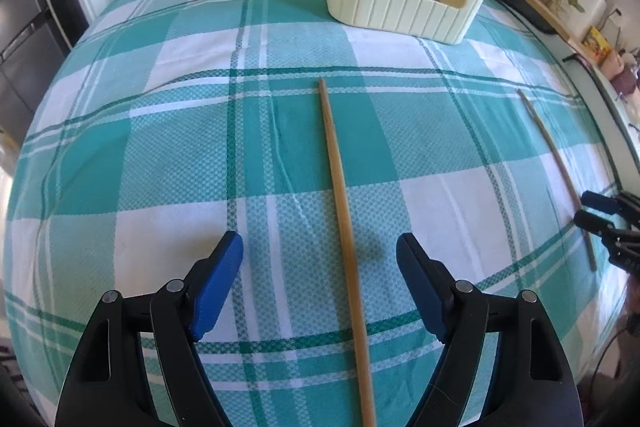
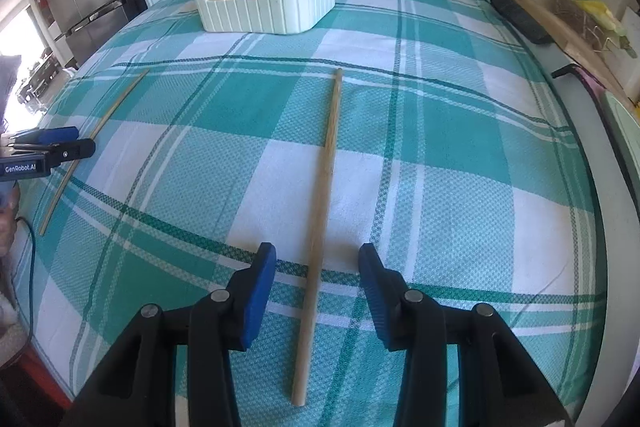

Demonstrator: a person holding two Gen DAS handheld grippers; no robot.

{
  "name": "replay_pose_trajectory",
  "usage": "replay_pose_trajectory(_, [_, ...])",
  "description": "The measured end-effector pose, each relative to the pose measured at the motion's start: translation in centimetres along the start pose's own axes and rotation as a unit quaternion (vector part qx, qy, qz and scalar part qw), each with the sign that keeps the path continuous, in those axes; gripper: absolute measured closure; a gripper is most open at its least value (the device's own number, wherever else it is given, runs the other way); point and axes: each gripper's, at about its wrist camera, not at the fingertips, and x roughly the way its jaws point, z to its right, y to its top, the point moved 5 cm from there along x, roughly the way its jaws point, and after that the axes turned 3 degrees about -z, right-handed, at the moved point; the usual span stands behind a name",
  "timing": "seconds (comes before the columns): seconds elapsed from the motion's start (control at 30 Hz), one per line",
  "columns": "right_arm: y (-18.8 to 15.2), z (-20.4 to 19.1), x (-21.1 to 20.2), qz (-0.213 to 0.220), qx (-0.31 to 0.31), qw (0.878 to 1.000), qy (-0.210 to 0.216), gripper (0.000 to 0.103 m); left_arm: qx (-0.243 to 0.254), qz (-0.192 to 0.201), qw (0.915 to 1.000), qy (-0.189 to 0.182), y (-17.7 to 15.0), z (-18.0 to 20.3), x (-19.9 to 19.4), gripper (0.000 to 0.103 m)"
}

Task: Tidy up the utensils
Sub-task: 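Grasp a chopstick with the right gripper while the left grasps the last chopstick, then lift both chopsticks and carry them over the caddy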

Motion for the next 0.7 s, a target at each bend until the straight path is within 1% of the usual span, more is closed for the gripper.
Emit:
replay_pose_trajectory(0.17, [0.8,0.6,0.4,-0.04,-0.019,0.999,0.015,0.059,0.015,-0.013,0.9998,-0.006,0.9,-0.7,0.4,0.024])
replay_pose_trajectory(0.27, [1.9,0.6,0.9,-0.05,-0.025,0.998,0.021,0.059,0.017,-0.018,0.9997,0.0,2.0,-0.9,0.8,0.031])
replay_pose_trajectory(0.33, [3.0,0.7,1.3,-0.052,-0.024,0.998,0.021,0.059,0.019,-0.022,0.9995,0.012,3.1,-0.8,1.2,0.042])
replay_pose_trajectory(0.4, [4.5,1.1,2.0,-0.052,-0.017,0.998,0.02,0.06,0.019,-0.028,0.9993,0.019,4.2,-0.8,1.6,0.048])
replay_pose_trajectory(0.5, [7.0,1.5,3.1,-0.051,-0.006,0.999,0.019,0.063,0.029,-0.035,0.9982,0.039,5.7,-0.5,2.4,0.056])
replay_pose_trajectory(0.57, [8.7,1.7,3.9,-0.047,0.0,0.999,0.017,0.063,0.039,-0.035,0.9977,0.042,6.4,0.0,2.8,0.063])
replay_pose_trajectory(0.6, [9.5,1.8,4.3,-0.047,0.003,0.999,0.016,0.064,0.041,-0.035,0.9976,0.043,6.5,0.2,2.7,0.072])
replay_pose_trajectory(0.63, [10.2,2.0,4.5,-0.042,0.008,0.999,0.015,0.068,0.046,-0.034,0.9973,0.046,6.8,0.4,2.8,0.083])
replay_pose_trajectory(0.67, [10.8,2.1,4.9,-0.041,0.012,0.999,0.012,0.073,0.05,-0.032,0.9971,0.049,6.8,0.6,2.8,0.092])
replay_pose_trajectory(0.7, [11.3,2.2,5.1,-0.04,0.014,0.999,0.006,0.086,0.054,-0.03,0.9967,0.052,6.9,0.8,2.9,0.097])
